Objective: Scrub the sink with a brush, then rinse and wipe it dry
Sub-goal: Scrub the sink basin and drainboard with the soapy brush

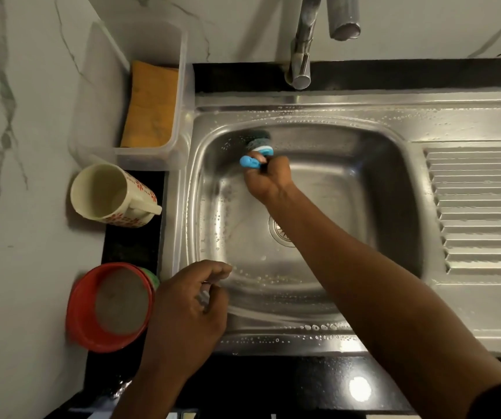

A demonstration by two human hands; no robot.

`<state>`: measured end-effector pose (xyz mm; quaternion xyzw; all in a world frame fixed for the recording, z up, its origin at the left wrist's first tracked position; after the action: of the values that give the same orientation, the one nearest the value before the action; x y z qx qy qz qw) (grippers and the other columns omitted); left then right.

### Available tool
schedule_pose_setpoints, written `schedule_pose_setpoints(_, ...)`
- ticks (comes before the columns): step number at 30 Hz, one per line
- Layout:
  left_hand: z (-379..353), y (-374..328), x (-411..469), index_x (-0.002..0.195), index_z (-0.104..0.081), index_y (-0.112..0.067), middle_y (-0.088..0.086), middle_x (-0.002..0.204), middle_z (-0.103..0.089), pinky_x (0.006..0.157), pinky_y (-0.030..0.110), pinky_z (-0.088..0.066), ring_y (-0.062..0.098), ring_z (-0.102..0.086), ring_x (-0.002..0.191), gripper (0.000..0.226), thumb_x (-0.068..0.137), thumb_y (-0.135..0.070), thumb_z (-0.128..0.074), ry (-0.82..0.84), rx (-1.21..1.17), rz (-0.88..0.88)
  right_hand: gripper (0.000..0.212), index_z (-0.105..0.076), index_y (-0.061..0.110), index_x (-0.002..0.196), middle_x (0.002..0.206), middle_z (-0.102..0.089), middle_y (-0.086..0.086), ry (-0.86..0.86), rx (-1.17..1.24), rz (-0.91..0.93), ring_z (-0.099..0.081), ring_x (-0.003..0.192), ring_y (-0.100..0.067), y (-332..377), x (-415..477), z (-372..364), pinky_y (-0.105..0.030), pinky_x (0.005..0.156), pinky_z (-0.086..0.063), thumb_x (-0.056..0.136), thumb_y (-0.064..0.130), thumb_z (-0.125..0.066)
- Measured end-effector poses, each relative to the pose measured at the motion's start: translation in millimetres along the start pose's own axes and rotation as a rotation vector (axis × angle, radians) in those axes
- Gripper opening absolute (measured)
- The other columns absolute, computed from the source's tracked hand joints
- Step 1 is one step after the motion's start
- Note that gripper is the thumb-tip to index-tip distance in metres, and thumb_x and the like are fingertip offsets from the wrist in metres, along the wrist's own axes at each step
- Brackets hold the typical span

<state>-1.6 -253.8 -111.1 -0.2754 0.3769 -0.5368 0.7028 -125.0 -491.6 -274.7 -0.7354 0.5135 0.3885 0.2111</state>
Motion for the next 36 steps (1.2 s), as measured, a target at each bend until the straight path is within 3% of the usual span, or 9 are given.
schedule_pose_setpoints(5,-1.4,0.4,-1.7,0.105,-0.078,-0.024,-0.027,0.104,-0.074,0.087,0.006,-0.049,-0.005,-0.07,0.101,0.036,0.088,0.005,-0.067,0.01,-0.005,-0.013,0.031,-0.043,0.014,0.08,0.058,-0.035,0.002,0.006,-0.346,-0.024,-0.033,0.036,-0.007,-26.6,-13.7,-8.9,-0.018,0.05,-0.033,0.098,0.002,-0.021)
schedule_pose_setpoints(7,-0.3,4.2,-0.7,0.105,-0.078,-0.024,-0.026,0.103,-0.074,0.088,0.008,-0.051,-0.005,-0.07,0.101,0.036,0.088,0.005,-0.066,0.008,-0.012,-0.004,0.028,-0.044,0.012,0.083,0.063,-0.033,0.0,-0.002,-0.478,-0.05,-0.031,0.037,-0.007,-43.4,-18.7,-10.7,-0.018,0.042,-0.035,0.098,0.002,-0.022)
schedule_pose_setpoints(12,-1.7,5.4,-0.3,0.105,-0.078,-0.027,-0.028,0.105,-0.073,0.088,0.005,-0.048,-0.006,-0.068,0.103,0.036,0.088,0.003,-0.066,0.026,0.006,0.018,0.024,-0.043,0.012,0.087,0.07,-0.035,-0.003,-0.018,-0.754,-0.08,-0.031,0.045,-0.009,-43.8,-14.3,3.7,-0.019,0.041,-0.034,0.099,0.0,-0.026)
schedule_pose_setpoints(15,-3.5,5.0,2.5,0.105,-0.077,-0.03,-0.03,0.105,-0.072,0.09,0.007,-0.049,-0.006,-0.068,0.103,0.038,0.089,0.002,-0.066,0.033,0.014,0.021,0.024,-0.052,0.006,0.117,0.072,-0.043,-0.007,-0.119,-0.792,-0.055,-0.033,0.044,-0.009,-44.8,-7.0,7.9,-0.02,0.04,-0.035,0.103,0.008,-0.033)
schedule_pose_setpoints(16,-3.4,5.5,3.8,0.105,-0.077,-0.03,-0.029,0.105,-0.072,0.09,0.008,-0.05,-0.006,-0.068,0.103,0.037,0.089,0.001,-0.066,0.025,0.012,0.024,0.03,-0.052,0.005,0.128,0.072,-0.046,-0.007,-0.151,-0.791,-0.039,-0.034,0.044,-0.009,-44.7,-3.6,10.8,-0.021,0.04,-0.035,0.104,0.01,-0.035)
schedule_pose_setpoints(18,-3.7,5.6,6.2,0.105,-0.077,-0.028,-0.028,0.105,-0.073,0.09,0.008,-0.049,-0.005,-0.069,0.103,0.035,0.089,0.0,-0.066,0.012,0.009,0.02,0.031,-0.053,0.004,0.13,0.071,-0.046,-0.007,-0.159,-0.749,-0.026,-0.033,0.045,-0.008,-42.4,0.0,14.6,-0.02,0.04,-0.035,0.104,0.01,-0.035)
schedule_pose_setpoints(23,-7.4,2.1,1.5,0.105,-0.078,-0.028,-0.029,0.105,-0.073,0.088,0.004,-0.047,-0.007,-0.068,0.102,0.037,0.088,0.002,-0.066,0.032,-0.003,0.021,0.026,-0.047,0.009,0.087,0.06,-0.037,0.0,-0.016,-0.503,-0.042,-0.029,0.051,-0.009,-34.3,-15.7,-1.9,-0.019,0.045,-0.035,0.097,-0.001,-0.025)
schedule_pose_setpoints(29,-8.5,-0.5,0.8,0.105,-0.078,-0.028,-0.027,0.103,-0.074,0.087,0.004,-0.047,-0.007,-0.069,0.103,0.037,0.088,0.003,-0.066,0.038,-0.022,0.033,0.026,-0.04,0.016,0.082,0.064,-0.03,0.002,0.1,-0.289,-0.08,-0.031,0.044,-0.008,-33.5,-38.4,-24.7,-0.018,0.044,-0.036,0.096,0.0,-0.026)
schedule_pose_setpoints(36,-4.9,-7.3,11.6,0.104,-0.078,-0.025,-0.025,0.1,-0.075,0.086,0.004,-0.048,-0.007,-0.069,0.1,0.035,0.089,0.004,-0.066,0.021,-0.005,-0.005,0.033,-0.04,0.017,0.074,0.046,-0.038,0.003,0.051,-0.015,0.2,-0.039,0.033,-0.008,62.4,-48.5,-19.9,-0.02,0.064,-0.028,0.099,0.004,-0.023)
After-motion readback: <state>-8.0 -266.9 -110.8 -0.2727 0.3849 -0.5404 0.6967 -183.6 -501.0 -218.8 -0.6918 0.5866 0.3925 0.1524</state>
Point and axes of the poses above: each hand's wrist, its own x-axis towards the middle knuckle, its own z-axis out of the back of the hand, y = z × x, the point moved 5 cm from there along x, towards the middle knuckle
